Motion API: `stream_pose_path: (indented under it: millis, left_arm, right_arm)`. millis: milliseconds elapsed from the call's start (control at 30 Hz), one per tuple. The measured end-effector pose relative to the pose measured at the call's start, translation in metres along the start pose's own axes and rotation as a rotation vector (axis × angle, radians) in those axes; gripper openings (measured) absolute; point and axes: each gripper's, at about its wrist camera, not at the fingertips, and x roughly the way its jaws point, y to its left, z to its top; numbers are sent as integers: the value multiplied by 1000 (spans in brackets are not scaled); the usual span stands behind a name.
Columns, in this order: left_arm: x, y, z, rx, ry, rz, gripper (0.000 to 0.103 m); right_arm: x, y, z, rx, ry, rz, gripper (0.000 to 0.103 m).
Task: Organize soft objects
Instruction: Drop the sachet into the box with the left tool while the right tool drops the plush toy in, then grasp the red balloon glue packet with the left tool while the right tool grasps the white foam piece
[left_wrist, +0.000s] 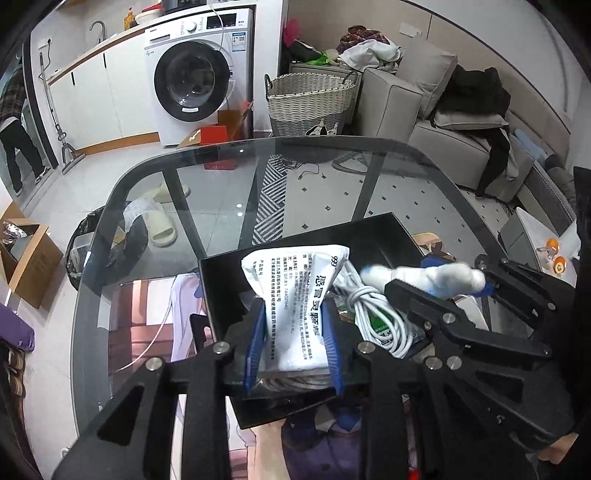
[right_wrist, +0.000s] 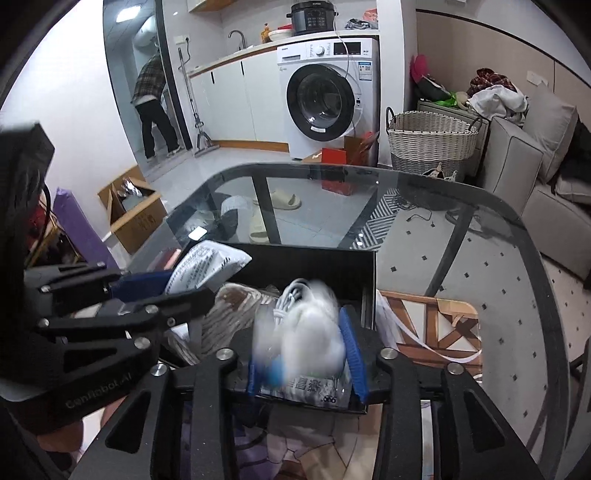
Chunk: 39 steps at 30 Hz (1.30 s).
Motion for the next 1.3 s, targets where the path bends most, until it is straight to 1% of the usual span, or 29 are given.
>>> stream_pose_path:
  millis: [33, 100, 133, 167, 267, 400, 533, 600, 633, 667, 733, 767, 800, 867, 900, 1000, 1033, 1100, 1200, 1300]
  left_arm:
    - [0, 1, 0, -2, 0, -3, 31]
    - [-1, 2, -1, -7, 0, -11, 36]
    - [-1, 3, -1, -10, -2, -12, 44]
    - [-3, 4, 0, -16, -10, -12, 50]
    - [-8, 6, 1, -26, -26, -17, 50]
    - [-17, 9, -3, -45, -12, -44, 51]
    - [-35, 7, -17, -68, 27, -117, 54]
    - [-51, -3, -28, -38, 28, -134, 68]
    - [-56, -6, -33, -29, 26, -133, 84]
    - [-63, -12, -43, -21, 25, -131, 90]
    - [-72, -20, -58, 6, 33, -151, 90]
    - [-73, -27, -65, 29, 51, -168, 90]
    - [-74, -32, -74, 45, 79, -187, 90]
    - [-70, -38, -90, 42, 134, -221, 90]
    - [-64, -40, -100, 32, 182, -250, 90]
    - [-47, -49, -119, 17, 284, -297, 90]
    - [-42, -52, -124, 18, 311, -298, 90]
    - [-32, -57, -132, 18, 357, -293, 90]
    - [-22, -62, -140, -4, 414, -310, 90]
    - [-18, -70, -144, 3, 441, -304, 90]
  right_arm:
    - [-2, 0, 1, -8, -13, -14, 38]
    - [-7, 0, 2, -8, -34, -13, 38]
    - [-8, 0, 3, -7, -35, -12, 39]
    - [-9, -1, 3, -7, -38, -14, 39]
    - [-11, 1, 2, -8, -44, -22, 39]
    - [-21, 1, 1, -9, -53, -23, 39]
    - [-46, -3, -4, 7, -57, 5, 39]
    - [-56, -3, -10, 2, -40, 20, 40]
    - [-62, -2, -15, -2, -27, 31, 43]
    - [-68, -2, -22, -5, -12, 43, 46]
    - [-77, 2, -36, -22, 22, 73, 46]
    - [-83, 5, -45, -40, 35, 86, 46]
    - [-88, 7, -55, -59, 45, 91, 46]
    - [-96, 11, -72, -93, 78, 106, 47]
    - [-97, 12, -81, -103, 98, 115, 47]
    - [-96, 11, -111, -111, 181, 140, 48]
    - [-95, 12, -122, -118, 218, 152, 48]
    - [-93, 13, -137, -133, 257, 158, 48]
    - [-95, 11, -151, -139, 283, 161, 48]
    - [-98, 9, -162, -135, 313, 174, 47]
